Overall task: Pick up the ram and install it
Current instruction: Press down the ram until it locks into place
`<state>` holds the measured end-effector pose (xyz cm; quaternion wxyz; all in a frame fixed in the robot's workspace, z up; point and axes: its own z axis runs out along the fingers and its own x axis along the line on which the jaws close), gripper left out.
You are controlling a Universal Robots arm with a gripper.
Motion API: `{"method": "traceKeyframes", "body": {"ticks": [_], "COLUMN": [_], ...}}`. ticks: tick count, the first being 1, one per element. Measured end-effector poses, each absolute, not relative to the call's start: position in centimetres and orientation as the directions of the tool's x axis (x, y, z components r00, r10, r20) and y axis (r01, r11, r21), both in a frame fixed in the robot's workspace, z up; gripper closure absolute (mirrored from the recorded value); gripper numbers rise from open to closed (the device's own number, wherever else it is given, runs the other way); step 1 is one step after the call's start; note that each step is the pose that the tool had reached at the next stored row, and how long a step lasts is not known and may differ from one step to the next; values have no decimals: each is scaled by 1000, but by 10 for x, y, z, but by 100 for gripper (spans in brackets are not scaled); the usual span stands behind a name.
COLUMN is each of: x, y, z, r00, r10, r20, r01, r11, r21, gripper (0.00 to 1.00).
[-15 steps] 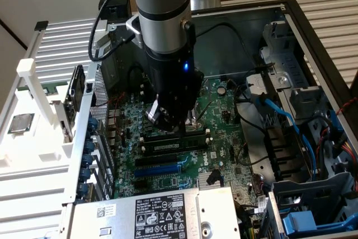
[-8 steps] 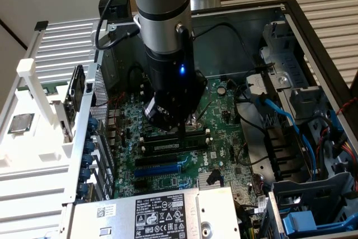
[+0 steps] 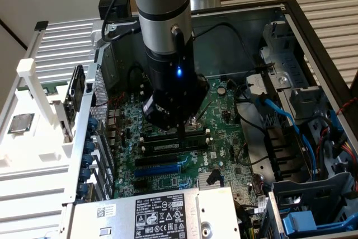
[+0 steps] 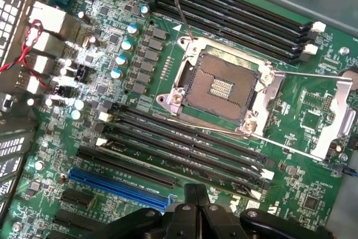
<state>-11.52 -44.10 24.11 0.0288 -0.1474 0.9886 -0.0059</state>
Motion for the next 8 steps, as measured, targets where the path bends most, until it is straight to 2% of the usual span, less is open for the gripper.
{"method": "traceKeyframes", "body": {"ticks": [8], "x": [-115], "y": [-441], "z": [240], "r00": [-995], "r10": [-79], "r20": [-55], "r01": [-78], "r11": [997], "r21": [-20], "gripper": [90]}}
